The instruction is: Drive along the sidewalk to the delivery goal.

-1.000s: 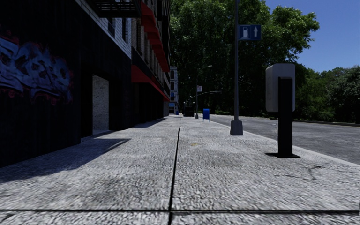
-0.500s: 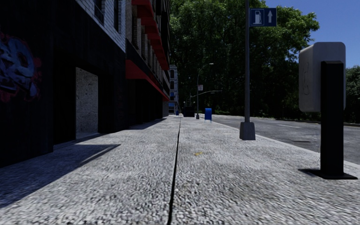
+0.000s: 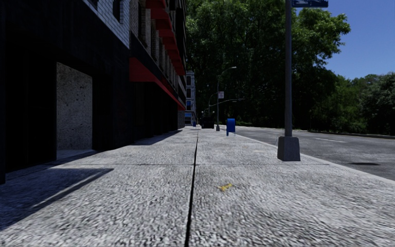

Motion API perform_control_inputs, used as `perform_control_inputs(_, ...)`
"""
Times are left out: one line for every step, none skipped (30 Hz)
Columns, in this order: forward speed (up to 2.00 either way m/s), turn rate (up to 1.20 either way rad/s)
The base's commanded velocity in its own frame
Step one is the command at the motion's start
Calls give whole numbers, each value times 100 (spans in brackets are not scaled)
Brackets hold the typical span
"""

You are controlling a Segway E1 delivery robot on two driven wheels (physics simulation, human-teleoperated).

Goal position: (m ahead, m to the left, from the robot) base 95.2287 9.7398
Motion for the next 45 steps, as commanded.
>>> perform_control_inputs(200, 0)
perform_control_inputs(200, 0)
perform_control_inputs(200, 0)
perform_control_inputs(200, 0)
perform_control_inputs(200, 0)
perform_control_inputs(200, 0)
perform_control_inputs(200, 0)
perform_control_inputs(200, 0)
perform_control_inputs(200, 0)
perform_control_inputs(200, 0)
perform_control_inputs(200, 0)
perform_control_inputs(200, 0)
perform_control_inputs(200, 0)
perform_control_inputs(200, 0)
perform_control_inputs(200, 0)
perform_control_inputs(200, 0)
perform_control_inputs(200, 0)
perform_control_inputs(200, 0)
perform_control_inputs(200, 0)
perform_control_inputs(200, 0)
perform_control_inputs(200, 0)
perform_control_inputs(200, 0)
perform_control_inputs(200, 0)
perform_control_inputs(200, 0)
perform_control_inputs(200, 0)
perform_control_inputs(200, 0)
perform_control_inputs(200, 0)
perform_control_inputs(200, 0)
perform_control_inputs(200, 0)
perform_control_inputs(200, 0)
perform_control_inputs(200, 0)
perform_control_inputs(200, 0)
perform_control_inputs(200, 0)
perform_control_inputs(200, 0)
perform_control_inputs(200, 0)
perform_control_inputs(200, 0)
perform_control_inputs(200, 0)
perform_control_inputs(200, 0)
perform_control_inputs(200, 0)
perform_control_inputs(200, 0)
perform_control_inputs(200, 0)
perform_control_inputs(200, 0)
perform_control_inputs(200, 0)
perform_control_inputs(200, 0)
perform_control_inputs(200, 0)
